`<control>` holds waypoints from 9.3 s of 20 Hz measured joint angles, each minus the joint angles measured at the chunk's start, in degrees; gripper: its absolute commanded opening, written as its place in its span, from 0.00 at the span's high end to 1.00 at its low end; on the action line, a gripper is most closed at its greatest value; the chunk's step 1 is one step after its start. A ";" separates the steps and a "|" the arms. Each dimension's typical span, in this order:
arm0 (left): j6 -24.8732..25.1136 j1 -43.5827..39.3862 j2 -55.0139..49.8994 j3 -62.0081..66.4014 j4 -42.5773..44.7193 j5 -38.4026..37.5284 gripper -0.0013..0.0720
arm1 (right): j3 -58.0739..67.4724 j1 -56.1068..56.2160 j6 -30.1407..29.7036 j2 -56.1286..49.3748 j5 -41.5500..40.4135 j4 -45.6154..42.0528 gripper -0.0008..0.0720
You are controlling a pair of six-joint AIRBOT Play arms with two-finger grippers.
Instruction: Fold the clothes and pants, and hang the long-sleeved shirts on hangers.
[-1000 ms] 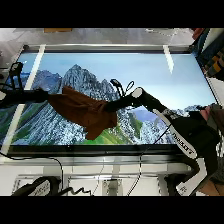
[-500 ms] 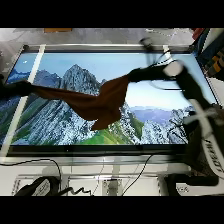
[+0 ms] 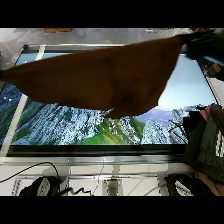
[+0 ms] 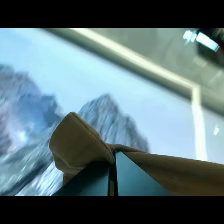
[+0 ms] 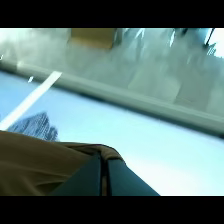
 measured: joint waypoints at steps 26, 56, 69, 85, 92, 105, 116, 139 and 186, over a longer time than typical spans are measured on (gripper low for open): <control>10.25 -19.23 -36.81 0.74 -11.37 8.90 0.96 | -0.11 -0.63 7.65 -33.53 7.74 -2.62 0.98; 1.92 -7.78 -47.65 7.87 -1.20 -28.11 0.04 | -0.50 -6.08 11.04 -43.17 41.22 -17.05 0.66; 3.32 5.66 -30.05 8.57 6.64 -31.85 0.04 | -47.12 -16.61 0.94 -11.10 39.98 1.07 0.71; 3.43 1.62 -29.00 8.46 9.53 -31.26 0.05 | -74.88 -17.00 0.68 -5.35 13.60 17.53 0.57; 3.34 1.88 -29.00 1.84 20.74 -32.30 0.35 | -75.23 -17.00 -5.03 -5.33 16.28 20.22 0.57; 10.43 4.37 -29.22 -22.38 20.70 -27.89 0.35 | -75.23 -17.00 -7.45 -5.29 20.13 20.72 0.97; 17.22 4.44 -36.04 -25.11 8.74 -27.36 0.36 | -75.23 -17.00 -7.52 -5.29 20.20 20.76 0.97; 36.13 4.31 -32.13 -17.92 -16.81 -37.86 0.96 | -59.65 -17.00 -13.92 -5.18 22.58 37.66 0.97; 15.26 -12.44 -53.07 -4.04 -12.55 -10.36 0.85 | -30.12 4.09 -13.22 -26.38 -6.36 23.89 0.54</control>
